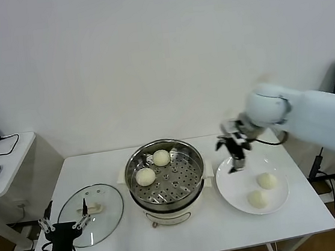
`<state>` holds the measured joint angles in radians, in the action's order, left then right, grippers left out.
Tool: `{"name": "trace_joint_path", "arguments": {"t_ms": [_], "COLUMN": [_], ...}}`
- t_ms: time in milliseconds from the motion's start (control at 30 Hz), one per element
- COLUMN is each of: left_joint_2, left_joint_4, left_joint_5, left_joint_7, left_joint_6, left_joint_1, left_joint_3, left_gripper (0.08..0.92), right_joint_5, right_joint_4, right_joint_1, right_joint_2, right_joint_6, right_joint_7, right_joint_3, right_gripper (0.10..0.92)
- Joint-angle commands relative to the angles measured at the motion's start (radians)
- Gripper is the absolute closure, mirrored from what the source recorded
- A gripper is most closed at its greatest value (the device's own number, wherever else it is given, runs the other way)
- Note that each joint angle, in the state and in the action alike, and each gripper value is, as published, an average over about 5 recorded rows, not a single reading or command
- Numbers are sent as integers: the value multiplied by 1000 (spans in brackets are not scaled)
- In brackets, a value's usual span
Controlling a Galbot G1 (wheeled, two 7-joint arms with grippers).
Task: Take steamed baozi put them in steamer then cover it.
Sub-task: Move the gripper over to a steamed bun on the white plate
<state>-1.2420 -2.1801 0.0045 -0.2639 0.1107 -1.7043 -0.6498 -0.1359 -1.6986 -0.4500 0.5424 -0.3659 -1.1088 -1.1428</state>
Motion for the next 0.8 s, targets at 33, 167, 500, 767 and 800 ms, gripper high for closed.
{"name": "trace_joint_path", "arguments": {"t_ms": [33,167,500,767,800], "left_joint_2": [-2,-6,-11,-10,-9], "left_joint_4": [-2,-3,-1,6,7], "left_joint_5": [6,12,13,12,12], "left_joint_7": [0,0,0,0,0], "left_joint_6": [0,-1,-1,-1,-1], "left_joint_1": [-3,-14,-24,-21,-20], "left_joint_3": [9,6,-10,-15,-15], "left_gripper": [177,177,177,177,177], "right_joint_5": [236,275,337,358,359], "right_joint_4": [-47,-14,81,157,162], "right_joint_1": [293,396,539,606,610], "right_joint_2": [-193,-172,-97,-37,-30], "right_joint_6": [106,110,111,116,115], "right_joint_7": [-14,11,46,72,73], "right_joint_3": [148,197,257,314,319], "right_gripper": [203,203,203,203,203]}}
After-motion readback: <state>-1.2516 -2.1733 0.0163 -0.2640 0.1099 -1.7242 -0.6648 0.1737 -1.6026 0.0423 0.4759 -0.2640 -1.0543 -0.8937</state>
